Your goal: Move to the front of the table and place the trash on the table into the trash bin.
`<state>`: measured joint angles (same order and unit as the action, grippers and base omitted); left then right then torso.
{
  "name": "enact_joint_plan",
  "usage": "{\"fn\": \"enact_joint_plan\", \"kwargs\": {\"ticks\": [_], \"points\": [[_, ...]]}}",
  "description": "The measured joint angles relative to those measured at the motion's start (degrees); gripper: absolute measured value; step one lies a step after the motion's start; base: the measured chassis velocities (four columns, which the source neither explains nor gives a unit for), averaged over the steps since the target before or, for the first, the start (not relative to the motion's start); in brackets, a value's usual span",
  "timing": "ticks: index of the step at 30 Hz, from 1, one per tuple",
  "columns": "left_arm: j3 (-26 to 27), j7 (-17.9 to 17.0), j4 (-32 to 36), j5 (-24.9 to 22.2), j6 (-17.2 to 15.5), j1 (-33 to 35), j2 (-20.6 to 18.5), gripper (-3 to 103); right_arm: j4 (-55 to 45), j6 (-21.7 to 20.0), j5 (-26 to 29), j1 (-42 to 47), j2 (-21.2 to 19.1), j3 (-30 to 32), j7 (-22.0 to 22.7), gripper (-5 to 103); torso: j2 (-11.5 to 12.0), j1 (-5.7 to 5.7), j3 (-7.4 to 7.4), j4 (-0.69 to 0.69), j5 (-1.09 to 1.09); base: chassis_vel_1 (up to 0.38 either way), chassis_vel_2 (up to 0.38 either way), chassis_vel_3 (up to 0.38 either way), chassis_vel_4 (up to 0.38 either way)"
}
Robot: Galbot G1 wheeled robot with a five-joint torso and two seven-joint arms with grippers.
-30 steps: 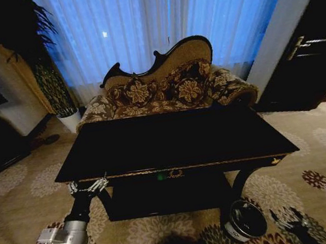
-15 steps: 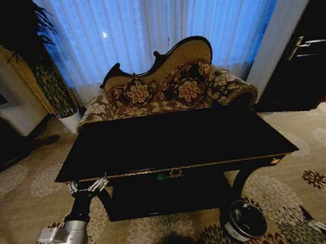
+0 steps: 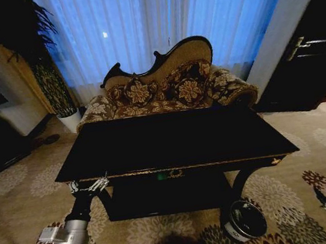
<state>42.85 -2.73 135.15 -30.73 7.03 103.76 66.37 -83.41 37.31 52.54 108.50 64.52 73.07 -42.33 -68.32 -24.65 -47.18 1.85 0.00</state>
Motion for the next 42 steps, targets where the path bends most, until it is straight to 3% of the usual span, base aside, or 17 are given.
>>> {"fn": "enact_joint_plan", "kwargs": {"ticks": [6, 8, 9, 10, 11, 13, 15, 17, 23, 29, 33, 42], "points": [[-0.01, 0.0, -0.02, 0.03, 0.0, 0.02, 0.01, 100, 0.19, -0.01, -0.04, -0.04, 0.0, -0.01, 0.04, 100, 0.0, 0.0, 0.0, 0.0, 0.0, 0.0, 0.0, 0.0, 0.0], [-0.19, -0.15, 0.02, 0.27, -0.06, -0.01, 0.23, 100, -2.65, -5.81, 1.35, 0.66, -1.25, 0.91, 7.23, 100, 0.0, 0.0, 0.0, 0.08, 0.12, 0.0, 0.0, 0.0, 0.0], [-0.19, -0.15, 0.02, 0.27, -0.06, -0.01, 0.23, 100, -2.65, -5.81, 1.35, 0.66, -1.25, 0.91, 7.23, 100, 0.0, 0.0, 0.0, 0.08, 0.12, 0.0, 0.0, 0.0, 0.0], [-0.26, -0.15, 0.12, 0.35, -0.13, -0.02, 0.34, 100, -6.83, -7.77, 1.88, 0.75, -2.39, 1.66, 9.8, 100, 0.0, 0.0, 0.0, 0.08, -0.04, 0.0, 0.0, 0.0, 0.0], [-0.23, -0.11, 0.22, 0.36, -0.15, 0.02, 0.45, 100, -10.92, -8.69, 2.07, 0.74, -3.29, 2.05, 10.96, 100, 0.0, 0.0, 0.0, -0.09, -0.16, 0.0, 0.0, 0.0, 0.0], [0.14, -0.18, 0.23, 0.36, -0.17, 0.35, 0.52, 100, -13.33, -8.76, 1.84, 1.08, -3.69, 2.19, 11.13, 100, 0.0, -0.01, 0.0, -0.07, 0.06, 0.014, 0.004, 0.052, 0.032], [0.2, -0.18, 0.23, 0.36, -0.17, 0.44, 0.52, 100, -13.88, -8.54, 1.77, 1.3, -3.72, 2.28, 10.98, 100, 0.0, -0.01, -0.01, -0.08, 0.04, 0.061, 0.045, 0.038, 0.031], [0.2, -0.19, 0.22, 0.36, -0.17, 0.42, 0.36, 100, -15.99, -7.82, 1.58, 1.96, -3.46, 2.35, 10.74, 100, 0.01, -0.02, -0.01, 0.04, -0.03, 0.0, 0.0, 0.0, 0.0], [-0.19, -0.43, 0.36, 0.42, -0.4, 0.23, 0.04, 100, -22.0, -9.05, 1.57, 2.13, -2.79, 2.33, 11.96, 100, 0.0, 0.0, 0.0, 0.02, -0.01, 0.0, 0.0, 0.0, 0.0], [-0.03, -0.58, 0.61, 0.41, -0.5, 0.35, -0.23, 100, -31.48, -13.08, 1.45, 2.03, -3.88, 1.9, 17.0, 100, 0.0, -0.01, 0.0, 0.0, -0.02, 0.0, 0.0, 0.0, 0.0], [-0.13, -0.65, 0.66, 0.38, -0.56, 0.18, -0.39, 100, -35.53, -15.97, -0.22, 0.92, -5.31, 0.02, 21.1, 100, 0.0, 0.0, 0.0, 0.0, -0.02, 0.0, 0.0, 0.0, 0.0], [0.07, -0.89, 1.03, 0.58, -0.66, 0.11, -0.12, 100, -41.07, -20.83, -11.26, -5.39, -6.68, -11.36, 30.96, 100, 0.01, -0.01, 0.0, 0.0, -0.01, 0.0, 0.0, 0.0, 0.0]]}}
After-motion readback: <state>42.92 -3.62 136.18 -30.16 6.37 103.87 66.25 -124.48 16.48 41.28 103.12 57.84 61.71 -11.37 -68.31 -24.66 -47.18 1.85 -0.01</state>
